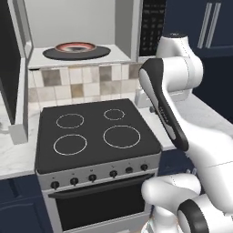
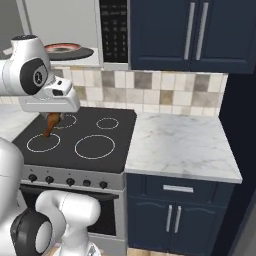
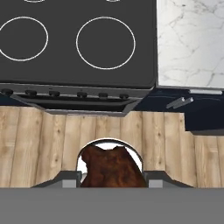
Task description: Transport the chicken drumstick from the fridge to the microwave and turn on the microwave.
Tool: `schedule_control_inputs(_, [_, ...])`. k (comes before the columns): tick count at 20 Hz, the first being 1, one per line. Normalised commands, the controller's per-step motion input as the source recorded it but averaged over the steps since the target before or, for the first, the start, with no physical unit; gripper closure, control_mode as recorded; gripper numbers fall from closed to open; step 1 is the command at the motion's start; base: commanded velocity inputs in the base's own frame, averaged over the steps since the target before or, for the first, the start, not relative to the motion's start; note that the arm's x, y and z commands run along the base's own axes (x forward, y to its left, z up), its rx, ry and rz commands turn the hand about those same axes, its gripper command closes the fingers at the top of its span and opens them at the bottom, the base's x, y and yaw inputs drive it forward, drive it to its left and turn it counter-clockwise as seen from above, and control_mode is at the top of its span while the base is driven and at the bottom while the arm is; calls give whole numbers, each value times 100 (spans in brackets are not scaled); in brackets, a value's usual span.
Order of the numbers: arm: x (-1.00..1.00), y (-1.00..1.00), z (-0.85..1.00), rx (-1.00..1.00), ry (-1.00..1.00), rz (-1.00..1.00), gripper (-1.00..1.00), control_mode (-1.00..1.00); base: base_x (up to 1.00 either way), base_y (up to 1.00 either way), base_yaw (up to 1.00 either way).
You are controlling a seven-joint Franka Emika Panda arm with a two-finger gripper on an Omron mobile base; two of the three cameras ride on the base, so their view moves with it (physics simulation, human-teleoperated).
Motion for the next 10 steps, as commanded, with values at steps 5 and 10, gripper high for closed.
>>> schedule_control_inputs(5, [0,0,0,0,0,0,100,100,36,33,0])
schedule_control_inputs(10, [0,0,0,0,0,0,100,100,20,37,-4])
